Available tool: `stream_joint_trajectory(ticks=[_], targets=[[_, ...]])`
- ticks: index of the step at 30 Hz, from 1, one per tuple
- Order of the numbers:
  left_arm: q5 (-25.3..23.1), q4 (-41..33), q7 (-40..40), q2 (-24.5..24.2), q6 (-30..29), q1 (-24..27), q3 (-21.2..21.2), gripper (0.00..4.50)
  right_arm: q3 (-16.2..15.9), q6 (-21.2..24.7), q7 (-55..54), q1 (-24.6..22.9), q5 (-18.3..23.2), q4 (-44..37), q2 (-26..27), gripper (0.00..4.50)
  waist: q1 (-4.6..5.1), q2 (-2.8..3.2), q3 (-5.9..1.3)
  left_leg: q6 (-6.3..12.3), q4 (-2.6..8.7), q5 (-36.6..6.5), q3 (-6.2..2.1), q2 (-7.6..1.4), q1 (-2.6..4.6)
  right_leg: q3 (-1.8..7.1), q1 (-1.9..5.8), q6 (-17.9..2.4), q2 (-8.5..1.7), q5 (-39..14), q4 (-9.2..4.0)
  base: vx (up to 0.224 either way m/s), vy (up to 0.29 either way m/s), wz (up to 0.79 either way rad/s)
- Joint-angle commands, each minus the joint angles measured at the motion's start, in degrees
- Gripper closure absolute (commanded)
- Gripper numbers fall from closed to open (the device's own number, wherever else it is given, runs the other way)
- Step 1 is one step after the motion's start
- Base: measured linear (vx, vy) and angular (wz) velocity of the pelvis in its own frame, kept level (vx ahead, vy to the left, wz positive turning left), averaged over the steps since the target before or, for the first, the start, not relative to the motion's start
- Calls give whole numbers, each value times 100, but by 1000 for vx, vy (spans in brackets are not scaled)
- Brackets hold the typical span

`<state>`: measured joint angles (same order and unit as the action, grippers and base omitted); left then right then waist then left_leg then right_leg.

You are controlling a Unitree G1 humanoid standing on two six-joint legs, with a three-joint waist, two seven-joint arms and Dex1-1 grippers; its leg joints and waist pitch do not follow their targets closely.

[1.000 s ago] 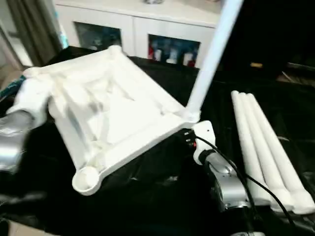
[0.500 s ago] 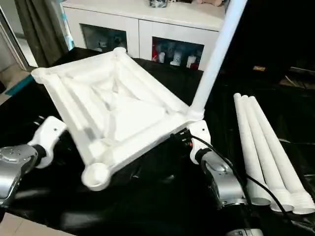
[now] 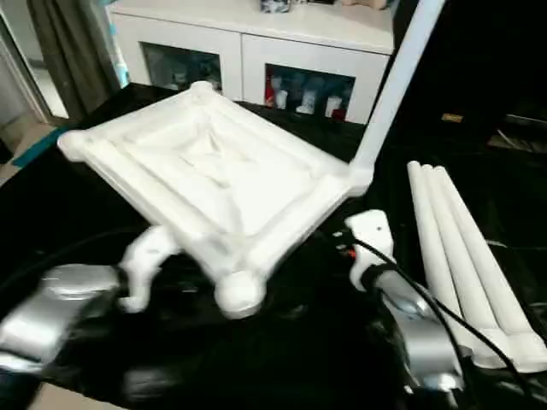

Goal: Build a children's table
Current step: Rotate table base

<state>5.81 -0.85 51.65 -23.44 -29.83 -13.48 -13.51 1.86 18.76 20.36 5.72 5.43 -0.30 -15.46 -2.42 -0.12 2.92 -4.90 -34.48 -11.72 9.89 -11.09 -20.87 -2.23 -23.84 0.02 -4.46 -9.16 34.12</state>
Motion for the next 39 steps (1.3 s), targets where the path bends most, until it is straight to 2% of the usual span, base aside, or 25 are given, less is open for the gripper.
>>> stream_joint_trajectory(ticks=[1,2,3,4,9,10,12,13,15,17,20,22,23,24,25,27,28,30,33,34,35,36,37,38,39], targets=[[20,201,-23,139,310,-106,-103,348,130,198,-79,-148,78,-338,-51,88,47,52,-329,86,483,-1382,-14,-108,10,187,304,-928,-227,-1647,-407,0,0,0],[12,288,-42,221,402,-136,-138,348,149,244,-102,-196,87,-425,-55,88,68,73,-316,94,484,-1395,-14,-97,-2,189,302,-872,-216,-1755,-441,0,0,0],[-7,401,-50,352,537,-185,-226,348,180,312,-135,-282,110,-567,-53,88,93,42,-326,114,471,-1405,-17,-93,-2,190,296,-778,-206,-1867,-461,0,0,0],[-22,510,-46,453,660,-231,-287,348,207,410,-159,-343,130,-698,-52,88,90,51,-334,128,469,-1368,-16,-96,-1,192,298,-765,-210,-1862,-459,0,0,0],[166,422,-73,852,848,-285,-353,348,254,709,-318,-468,133,-1001,18,88,102,79,-340,154,463,-1304,-19,-117,-7,186,289,-851,-214,-1722,-452,0,0,0],[211,359,-109,844,825,-254,-282,348,266,732,-356,-461,127,-1011,39,88,107,121,-347,141,456,-1309,-16,-115,-2,185,283,-896,-208,-1639,-442,0,0,0],[304,202,-170,788,810,-155,-114,348,272,770,-418,-453,109,-1069,64,88,114,108,-350,151,454,-1308,-18,-117,-5,179,297,-929,-208,-1568,-432,0,0,0],[507,-120,-233,701,716,64,194,348,290,866,-490,-467,148,-1193,106,88,121,120,-352,173,450,-1273,-17,-112,-5,177,299,-947,-203,-1523,-424,0,0,0],[662,-416,-298,635,541,252,422,348,288,934,-521,-491,172,-1302,128,88,155,124,-353,198,453,-1217,-23,-113,-32,168,321,-974,-206,-1468,-400,0,0,0],[773,-862,-474,561,343,542,746,348,240,1011,-565,-541,158,-1484,164,88,181,154,-369,227,443,-1224,-25,-121,-11,163,308,-969,-195,-1487,-384,0,0,0],[768,-1184,-1015,657,201,742,1217,348,180,1198,-812,-515,-3,-1631,258,88,226,200,-344,208,464,-1364,-22,-114,0,153,270,-903,-166,-1670,-429,0,0,0],[577,-1042,-1620,800,228,597,1473,348,216,1580,-1074,-356,-157,-1642,281,88,238,187,-333,152,459,-1544,-14,-102,29,154,244,-843,-151,-1854,-459,0,0,0],[506,-868,-1932,862,257,415,1616,348,410,1973,-1005,-201,195,-1654,341,88,254,159,-329,107,466,-1573,-25,-87,20,148,259,-784,-126,-1913,-461,0,0,0],[506,-868,-1932,862,257,415,1616,342,410,1973,-1005,-201,195,-1654,341,62,258,171,-330,106,455,-1618,-24,-65,30,147,255,-757,-111,-1960,-452,0,0,0],[483,-735,-2129,894,312,282,1721,342,555,2226,-952,-96,470,-1683,397,62,244,173,-338,103,449,-1637,-33,-59,42,153,259,-657,-131,-2052,-466,0,0,0],[525,-620,-2271,973,347,56,1777,342,614,2275,-947,117,478,-1686,304,50,230,157,-330,86,463,-1583,-46,-61,12,143,259,-545,-149,-2196,-486,0,0,0],[479,-614,-2370,1031,385,-1,1768,342,522,2308,-911,194,359,-1686,189,26,210,119,-356,64,447,-1395,-50,-67,0,152,279,-522,-168,-2102,-467,0,0,0],[463,-661,-2484,1122,455,-9,1771,342,446,2336,-884,236,290,-1695,135,26,192,141,-360,61,447,-1299,-50,-77,-1,159,276,-544,-174,-1993,-454,0,0,0],[498,-741,-2894,1390,200,-23,1856,342,430,2506,-957,301,315,-1694,260,19,186,143,-390,115,411,-909,-37,-71,-37,163,314,-755,-168,-1301,-387,0,0,0],[495,-738,-2900,1395,205,-22,1855,342,432,2508,-961,300,317,-1694,266,19,161,122,-516,-226,152,-988,298,3,248,465,73,-647,41,-1351,-432,13,1,-18],[382,-636,-3091,1513,339,23,1767,342,449,2565,-1067,257,378,-1705,401,19,111,26,-465,-229,123,-1075,341,99,61,663,150,-675,121,-1284,-420,11,9,-42],[225,-580,-3160,1525,659,63,1629,342,389,2578,-1101,205,378,-1727,398,19,46,-25,-487,-121,26,-1222,360,184,13,839,222,-662,77,-1387,-454,11,9,-42],[180,-574,-3176,1519,792,75,1601,342,355,2594,-1123,191,373,-1744,405,19,-115,-65,-480,138,-189,-1462,248,217,-27,1280,301,-715,-128,-1758,-578,10,44,-45],[163,-577,-3192,1520,798,77,1592,342,351,2592,-1126,188,371,-1744,408,19,-210,-64,-425,162,-311,-1315,44,219,-156,1602,372,-756,-177,-2037,-663,3,94,-49],[-53,-597,-3330,1499,842,96,1458,342,296,2576,-1163,163,348,-1739,438,19,-195,-61,-413,90,-231,-1099,-43,189,-176,1603,358,-706,-40,-1956,-613,3,94,-49]])
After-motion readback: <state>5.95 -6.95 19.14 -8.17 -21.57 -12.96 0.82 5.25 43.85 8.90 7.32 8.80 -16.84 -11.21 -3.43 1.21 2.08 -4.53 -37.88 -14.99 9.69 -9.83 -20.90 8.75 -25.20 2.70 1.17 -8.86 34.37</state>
